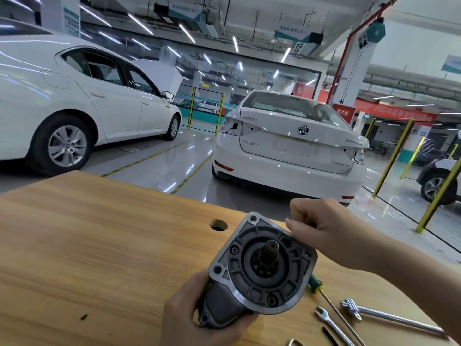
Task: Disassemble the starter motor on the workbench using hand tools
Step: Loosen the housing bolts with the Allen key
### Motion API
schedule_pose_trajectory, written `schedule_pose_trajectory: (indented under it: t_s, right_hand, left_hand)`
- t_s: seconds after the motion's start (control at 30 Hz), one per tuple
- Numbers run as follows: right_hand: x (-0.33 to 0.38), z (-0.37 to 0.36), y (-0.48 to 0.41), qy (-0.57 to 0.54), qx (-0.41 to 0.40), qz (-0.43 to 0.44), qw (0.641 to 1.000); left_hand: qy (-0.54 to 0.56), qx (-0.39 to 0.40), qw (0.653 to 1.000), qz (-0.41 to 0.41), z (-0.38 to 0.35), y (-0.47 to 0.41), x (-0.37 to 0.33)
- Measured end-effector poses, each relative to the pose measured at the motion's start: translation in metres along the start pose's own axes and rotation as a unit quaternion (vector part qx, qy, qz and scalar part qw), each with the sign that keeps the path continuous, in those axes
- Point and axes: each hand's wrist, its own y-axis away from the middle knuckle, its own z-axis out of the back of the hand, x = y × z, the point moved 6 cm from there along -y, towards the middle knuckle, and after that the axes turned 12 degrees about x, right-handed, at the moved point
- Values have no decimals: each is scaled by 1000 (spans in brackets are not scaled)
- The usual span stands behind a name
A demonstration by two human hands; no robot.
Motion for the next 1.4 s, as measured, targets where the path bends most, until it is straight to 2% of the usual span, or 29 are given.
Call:
schedule_pose_trajectory:
  t_s: [0.33,0.57,0.7,0.83,1.03,1.13,1.23,1.3,1.4]
  right_hand:
    - [5,-2,-10,70,68,-16,995]
    - [14,-3,-19,148,94,20,984]
    - [20,-3,-27,182,73,97,976]
    - [40,-5,-29,227,30,245,942]
    - [44,-7,-30,181,53,342,921]
    - [41,-7,-33,167,70,334,925]
    - [35,3,-35,125,46,304,943]
    - [24,18,-34,74,-22,258,963]
    - [4,44,-26,-10,-146,137,980]
  left_hand:
    - [-13,21,1000,1,3,-1,4]
    - [11,22,999,25,4,-3,8]
    - [13,27,999,19,2,-3,7]
    - [13,29,999,16,0,-2,6]
    - [14,24,1000,12,1,-3,11]
    - [31,25,999,32,3,-4,16]
    - [37,25,998,38,4,-5,18]
    - [32,26,999,31,4,-5,18]
    - [34,36,998,27,5,-6,17]
